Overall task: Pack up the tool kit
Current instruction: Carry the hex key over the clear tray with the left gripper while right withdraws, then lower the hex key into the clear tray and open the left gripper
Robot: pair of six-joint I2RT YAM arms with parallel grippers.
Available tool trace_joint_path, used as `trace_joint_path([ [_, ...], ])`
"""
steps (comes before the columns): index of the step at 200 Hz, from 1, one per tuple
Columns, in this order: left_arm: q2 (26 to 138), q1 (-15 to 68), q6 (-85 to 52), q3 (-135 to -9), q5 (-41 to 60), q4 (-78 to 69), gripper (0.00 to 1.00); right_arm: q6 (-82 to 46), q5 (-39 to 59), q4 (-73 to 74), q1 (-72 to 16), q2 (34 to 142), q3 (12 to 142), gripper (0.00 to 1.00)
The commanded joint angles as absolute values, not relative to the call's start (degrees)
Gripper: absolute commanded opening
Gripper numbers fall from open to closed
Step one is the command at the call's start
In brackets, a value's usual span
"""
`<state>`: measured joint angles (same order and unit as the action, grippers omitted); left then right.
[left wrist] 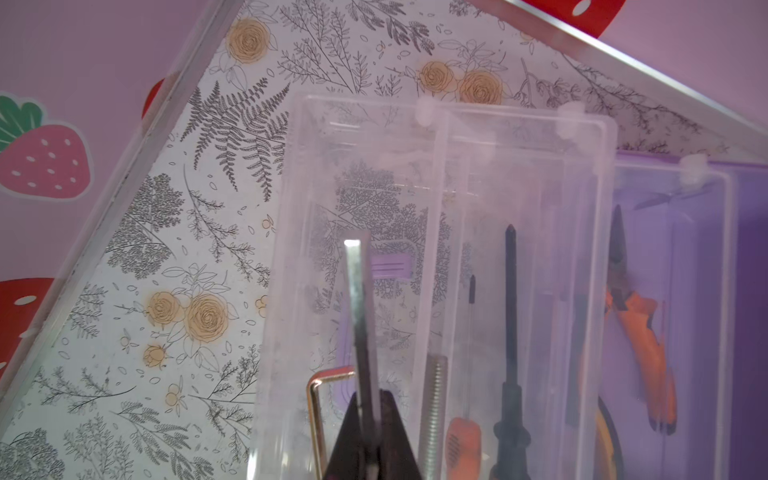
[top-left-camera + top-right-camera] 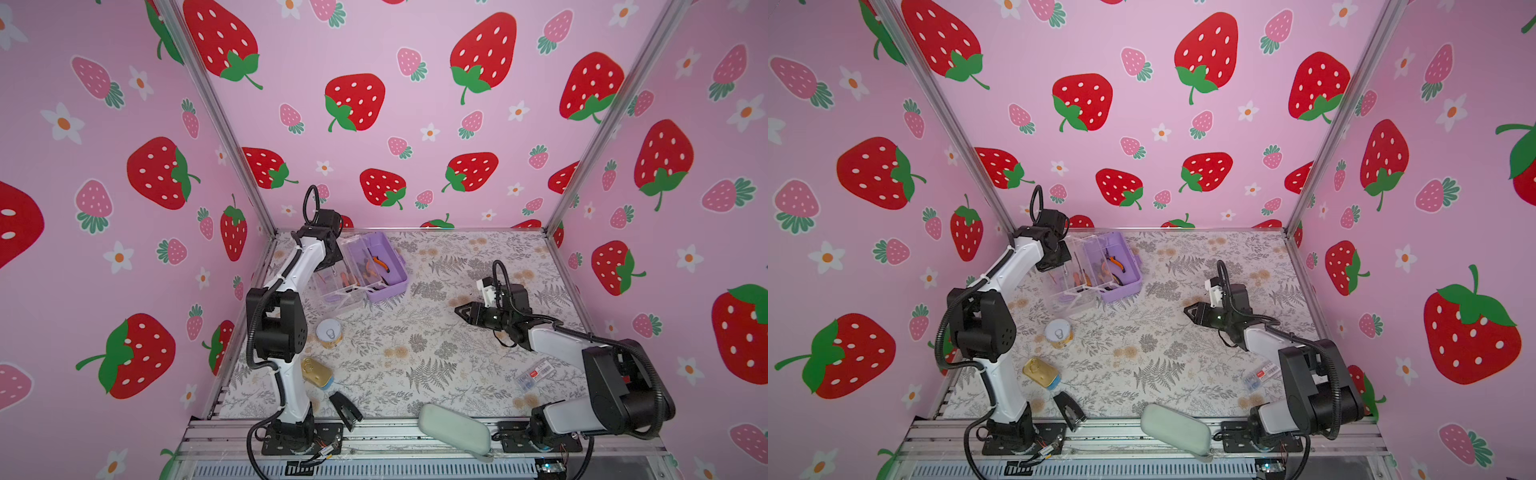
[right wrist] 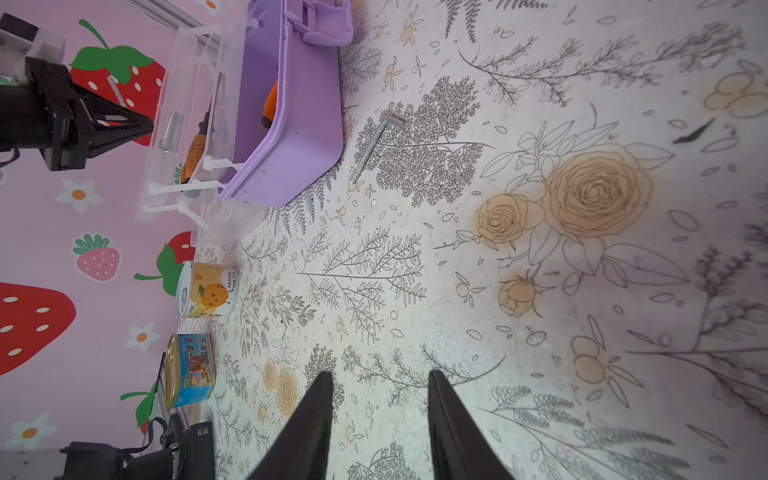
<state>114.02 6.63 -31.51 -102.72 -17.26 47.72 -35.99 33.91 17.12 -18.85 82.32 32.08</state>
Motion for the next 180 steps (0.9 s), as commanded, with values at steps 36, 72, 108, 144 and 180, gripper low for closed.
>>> trace_joint_path([
  [36, 115.75, 6.05, -32.06, -107.60, -14.94, 51.03, 0.33, -35.07, 35.51, 19.34, -17.76, 83.58, 31.40, 0.41],
  [72, 110.33, 6.15, -32.31, -103.93, -12.85, 49.35, 0.33, -35.30, 35.61, 19.34, -17.71, 83.87, 31.38, 0.40],
  [108, 102.06, 7.34, -30.92, -97.46, -13.32, 46.44, 0.33, -35.75, 34.89, 19.08, -17.75, 83.23, 31.29, 0.41],
  [144, 92.69, 8.24, -33.84, -85.94, -8.32, 40.12, 0.27, -35.51, 33.45, 17.75, -17.75, 82.12, 31.29, 0.41],
  [180, 84.86, 14.16, -33.32, -75.30, -7.12, 36.87, 0.27, -34.24, 31.43, 15.00, -18.09, 81.85, 32.54, 0.41],
])
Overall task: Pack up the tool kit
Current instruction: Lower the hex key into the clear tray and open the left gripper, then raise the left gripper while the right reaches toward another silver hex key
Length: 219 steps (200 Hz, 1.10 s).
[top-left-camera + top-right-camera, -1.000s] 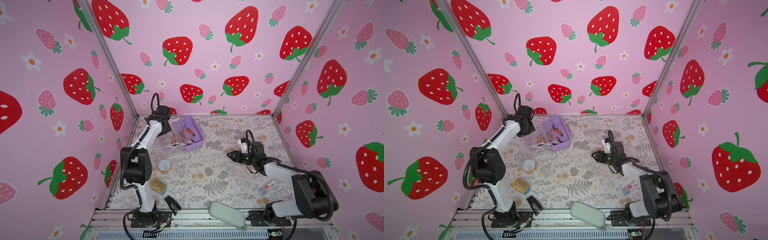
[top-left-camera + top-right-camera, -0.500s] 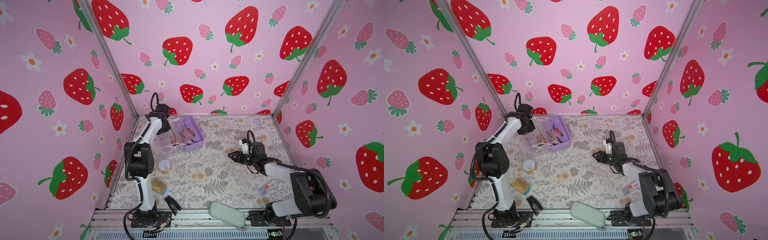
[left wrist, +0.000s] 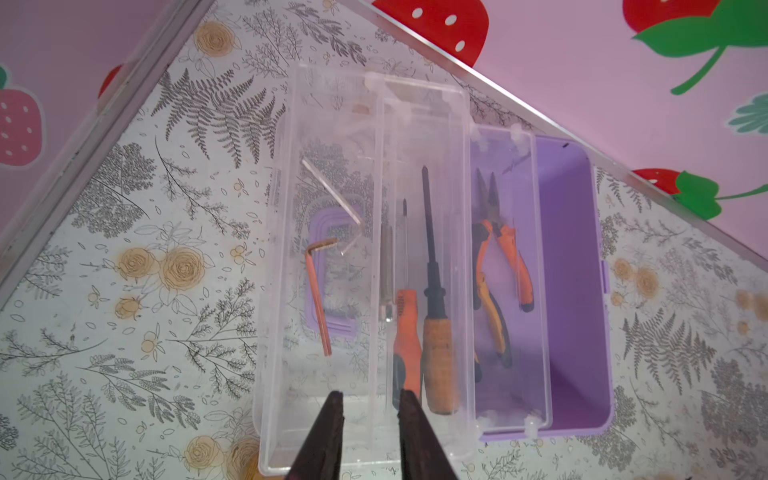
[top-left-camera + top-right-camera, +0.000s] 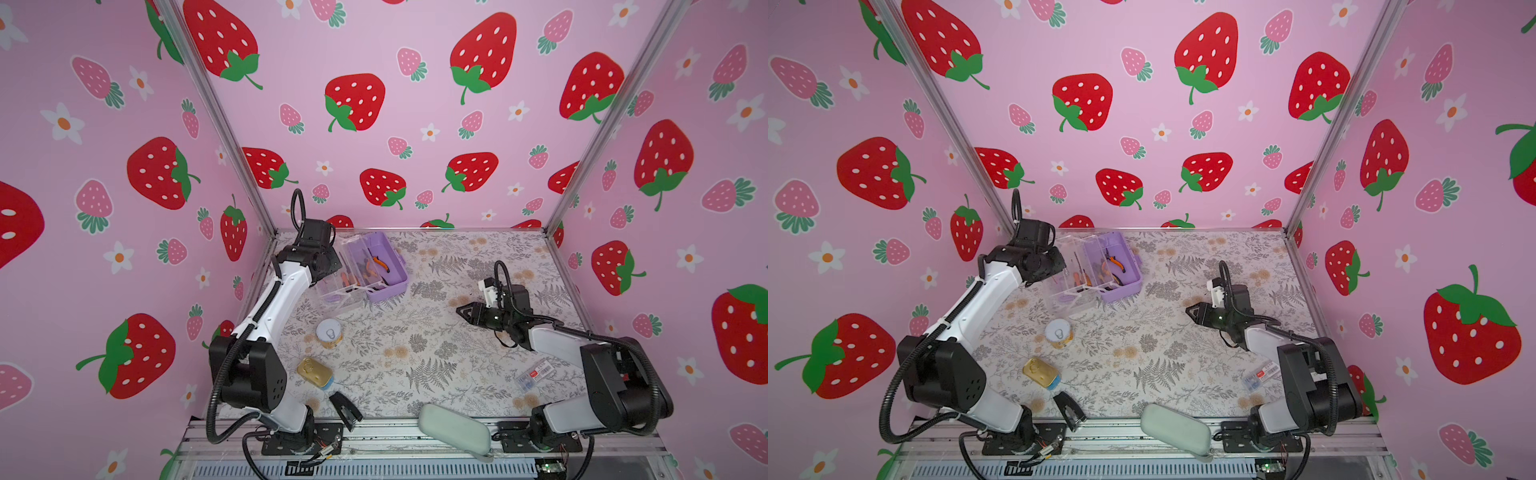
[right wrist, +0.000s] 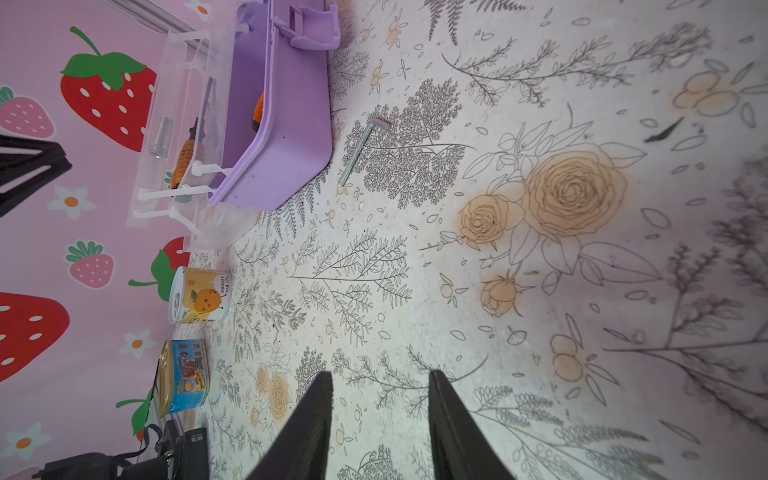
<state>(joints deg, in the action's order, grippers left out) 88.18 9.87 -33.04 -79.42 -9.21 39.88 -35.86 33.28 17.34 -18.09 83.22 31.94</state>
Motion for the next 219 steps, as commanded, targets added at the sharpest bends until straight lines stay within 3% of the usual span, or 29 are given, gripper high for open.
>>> trace_joint_path([
  [1, 84.75, 14.37, -33.14, -75.18, -7.16, 36.89, 0.27, -34.07, 31.39, 14.67, -18.17, 81.85, 32.70, 0.41],
  [50, 83.34, 28.42, -32.52, -67.51, -8.16, 28.64, 0.27, -28.88, 20.71, 4.97, -24.86, 83.76, 40.25, 0.41],
  [74, 85.79, 32.03, -33.73, -64.37, -6.61, 21.38, 0.26, -28.02, 11.70, 0.31, -29.51, 87.82, 46.16, 0.42],
  [98, 89.44, 35.51, -34.69, -61.85, -6.58, 15.51, 0.23, -28.76, 9.04, -0.62, -31.89, 93.97, 51.51, 0.45],
  [102, 90.15, 36.15, -34.44, -61.56, -6.19, 14.72, 0.23, -28.87, 8.72, -0.69, -32.31, 95.24, 52.60, 0.58],
  [105, 90.63, 36.70, -34.25, -61.38, -6.16, 14.30, 0.23, -28.91, 8.49, -0.78, -32.64, 96.20, 53.42, 0.90],
  [109, 91.19, 37.38, -34.05, -61.24, -6.36, 14.04, 0.22, -28.92, 8.00, -1.09, -33.11, 97.32, 54.64, 1.00],
  [180, 95.28, 39.64, -33.86, -56.06, -5.80, 7.26, 0.20, -31.05, -3.07, -8.52, -38.14, 118.15, 76.88, 1.00],
  [219, 92.85, 37.62, -34.15, -54.29, -6.21, 6.57, 0.20, -32.16, -0.29, -9.71, -38.21, 125.18, 84.30, 0.59],
])
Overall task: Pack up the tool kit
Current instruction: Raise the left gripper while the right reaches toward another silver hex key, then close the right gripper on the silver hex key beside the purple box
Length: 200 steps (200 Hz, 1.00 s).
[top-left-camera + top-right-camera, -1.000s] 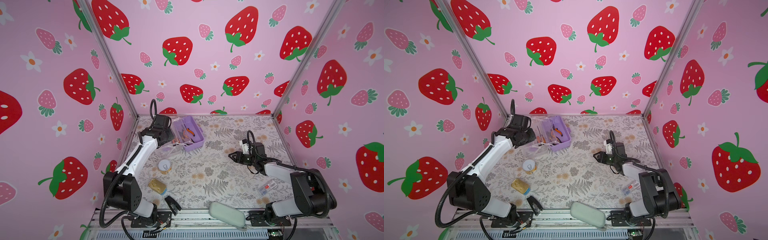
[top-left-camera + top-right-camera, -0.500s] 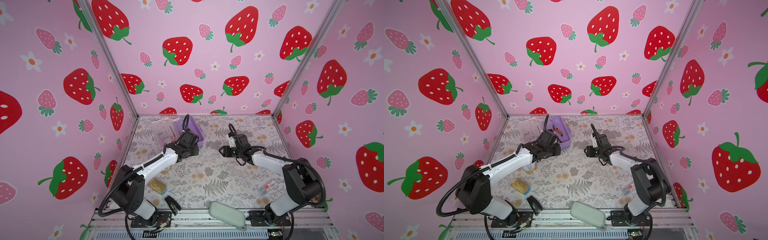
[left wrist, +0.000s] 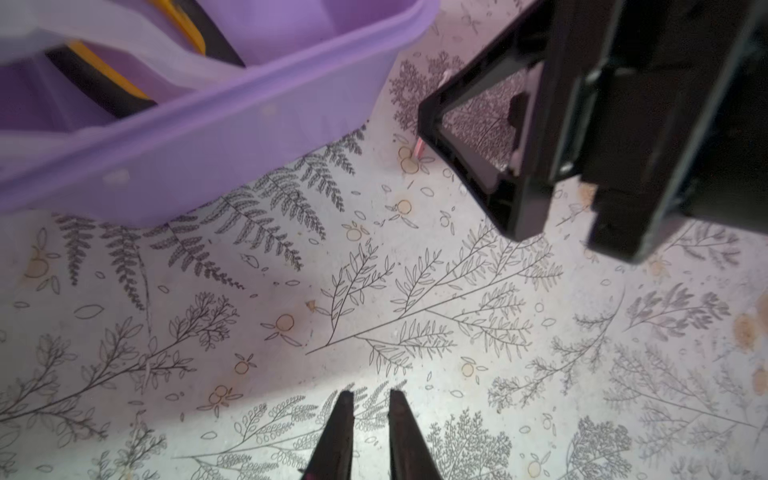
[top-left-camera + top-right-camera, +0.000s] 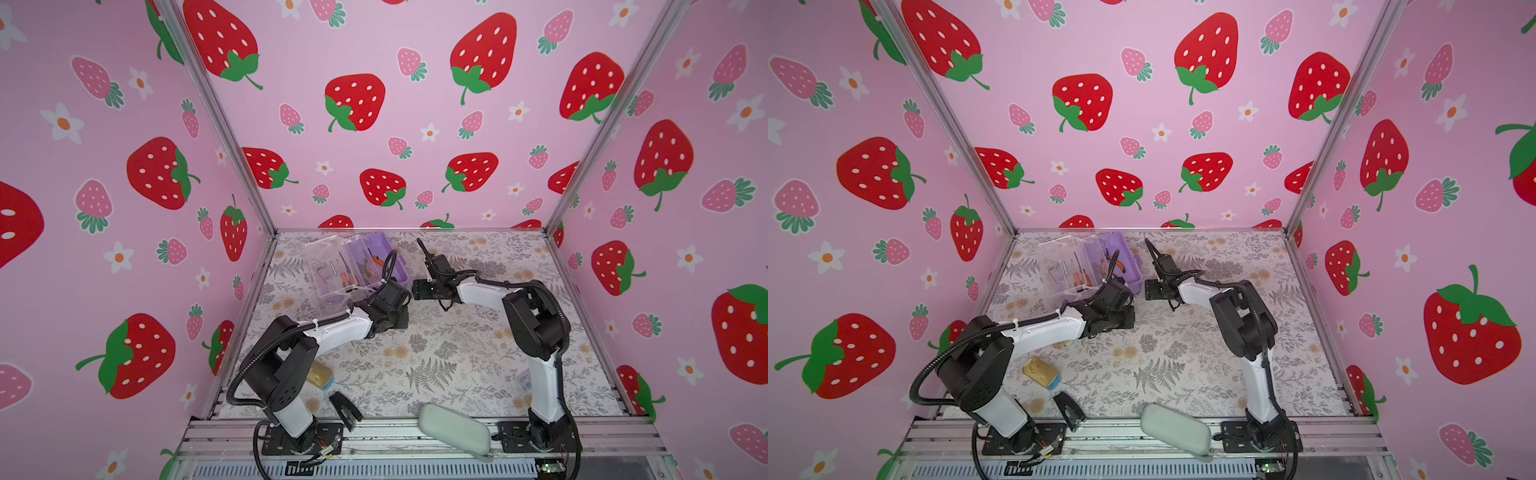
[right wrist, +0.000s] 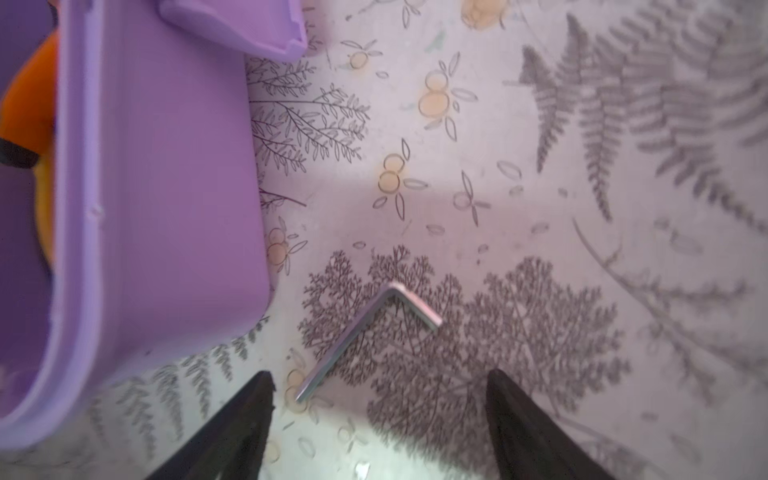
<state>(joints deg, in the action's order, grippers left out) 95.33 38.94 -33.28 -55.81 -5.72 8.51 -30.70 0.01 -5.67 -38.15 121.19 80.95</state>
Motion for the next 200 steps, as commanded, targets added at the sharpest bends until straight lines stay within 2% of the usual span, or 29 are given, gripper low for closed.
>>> trace_joint_path([
  [1, 92.74, 37.53, -34.17, -54.26, -6.18, 6.54, 0.20, -32.21, -0.28, -9.78, -38.18, 125.30, 84.47, 0.58],
  [10, 92.01, 36.64, -34.80, -53.28, -5.84, 6.10, 0.20, -32.56, -0.11, -10.42, -38.23, 126.83, 86.21, 0.52],
  [20, 91.09, 35.48, -35.43, -52.07, -4.97, 5.41, 0.20, -32.82, -0.26, -11.39, -38.32, 128.46, 88.04, 0.40],
  [31, 90.33, 34.26, -36.17, -50.93, -3.89, 4.55, 0.20, -32.71, -0.80, -12.84, -38.49, 130.04, 89.91, 0.33],
  [69, 90.14, 32.78, -37.28, -49.61, -2.56, 3.34, 0.20, -29.51, -5.33, -18.62, -41.04, 133.01, 94.99, 0.26],
  [81, 90.74, 32.71, -37.66, -49.82, -1.80, 3.17, 0.20, -28.13, -7.14, -20.32, -42.14, 133.15, 95.70, 0.27],
  [109, 91.74, 32.78, -38.23, -50.09, -0.36, 2.74, 0.20, -27.03, -10.02, -21.32, -43.98, 132.31, 94.82, 0.45],
  [143, 91.43, 32.78, -38.50, -50.34, -0.35, 3.23, 0.20, -26.04, -10.11, -21.44, -45.25, 132.10, 93.98, 0.44],
  [151, 91.47, 32.74, -38.54, -50.43, -0.35, 3.48, 0.20, -25.84, -10.13, -21.35, -45.48, 132.10, 93.63, 0.40],
  [169, 91.44, 32.73, -38.67, -50.31, -0.44, 3.52, 0.20, -25.50, -10.15, -21.79, -45.57, 132.63, 93.13, 0.18],
  [177, 91.37, 32.75, -38.77, -50.29, -0.35, 3.57, 0.20, -25.32, -10.34, -22.06, -45.59, 132.74, 92.91, 0.11],
  [200, 91.14, 32.78, -39.08, -50.30, -0.18, 3.76, 0.20, -25.53, -10.54, -21.48, -45.59, 131.96, 90.73, 0.07],
])
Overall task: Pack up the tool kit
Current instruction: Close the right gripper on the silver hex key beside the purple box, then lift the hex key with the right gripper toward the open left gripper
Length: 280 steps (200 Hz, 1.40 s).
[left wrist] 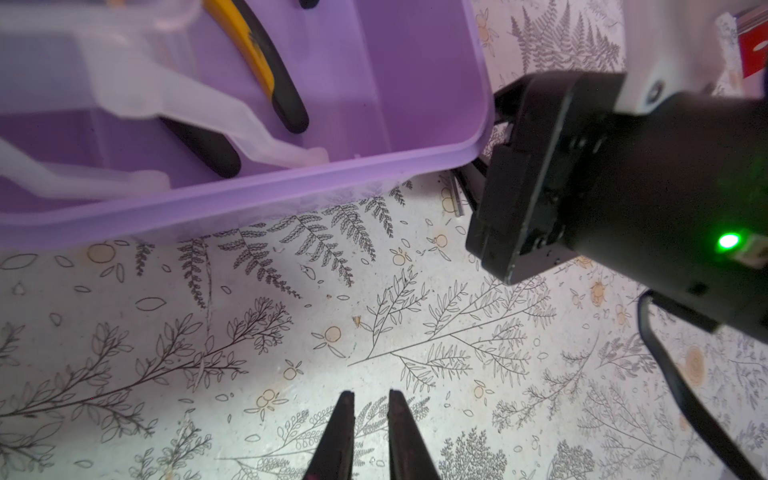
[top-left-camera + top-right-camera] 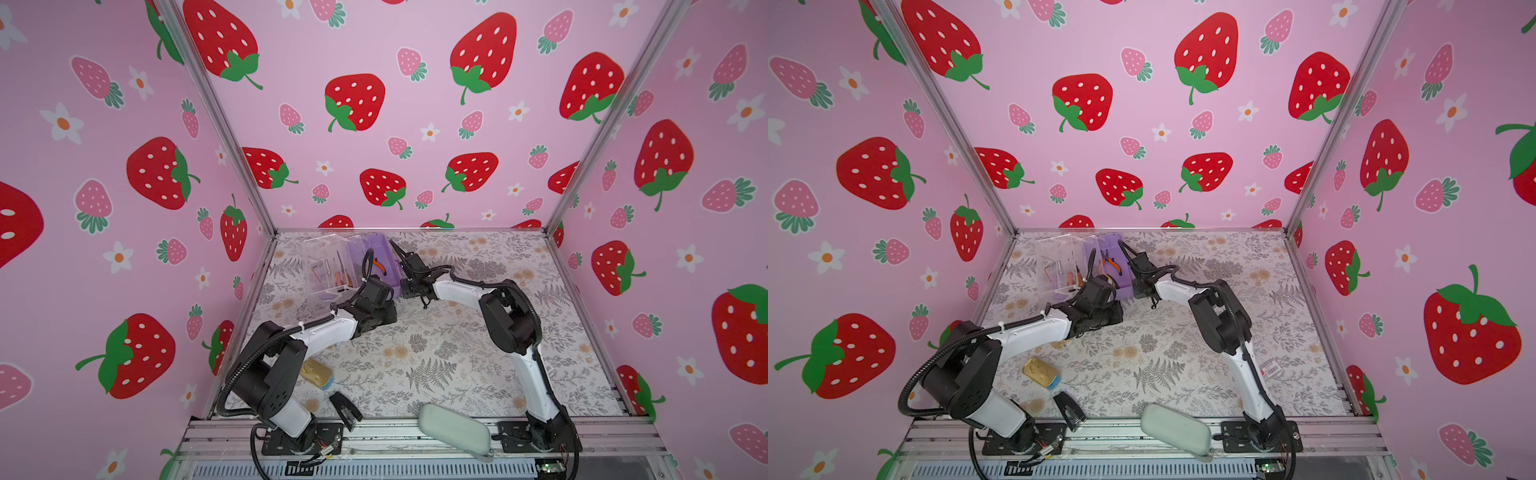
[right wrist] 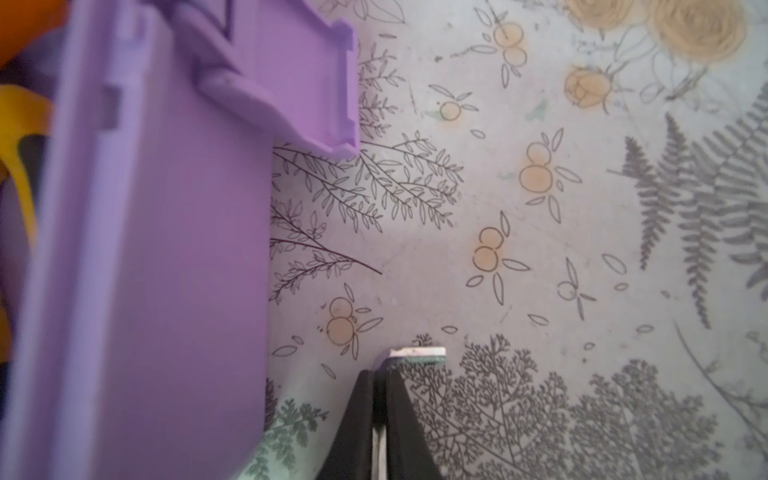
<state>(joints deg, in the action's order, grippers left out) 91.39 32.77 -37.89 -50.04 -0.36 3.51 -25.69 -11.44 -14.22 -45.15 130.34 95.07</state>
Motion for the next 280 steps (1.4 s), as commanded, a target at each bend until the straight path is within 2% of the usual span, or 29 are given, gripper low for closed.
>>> trace_joint_path([
  [1, 91.14, 32.78, -39.05, -50.24, -0.13, 3.77, 0.20, -25.55, -10.54, -21.46, -45.60, 131.90, 90.63, 0.07],
  [36, 90.09, 33.00, -39.37, -49.93, 0.26, 3.89, 0.20, -26.34, -8.62, -19.25, -44.88, 127.27, 85.91, 0.03],
  [97, 86.10, 34.63, -40.71, -47.91, 0.83, 2.40, 0.21, -29.84, 8.50, -4.51, -41.83, 111.88, 69.29, 0.01],
  [138, 86.82, 39.68, -40.70, -46.62, 1.74, -4.29, 0.36, -35.82, 22.75, 4.37, -38.41, 102.82, 58.65, 0.01],
  [174, 88.67, 43.09, -41.10, -47.25, 4.78, -9.80, 0.44, -37.55, 29.29, 6.65, -35.85, 96.58, 53.64, 0.02],
  [231, 91.12, 45.11, -42.53, -49.39, 6.33, -12.23, 0.43, -41.90, 38.09, 13.33, -32.43, 91.85, 47.64, 0.02],
  [280, 91.86, 45.35, -43.79, -50.34, 9.07, -14.59, 0.45, -42.34, 40.49, 14.58, -32.17, 91.97, 47.20, 0.02],
])
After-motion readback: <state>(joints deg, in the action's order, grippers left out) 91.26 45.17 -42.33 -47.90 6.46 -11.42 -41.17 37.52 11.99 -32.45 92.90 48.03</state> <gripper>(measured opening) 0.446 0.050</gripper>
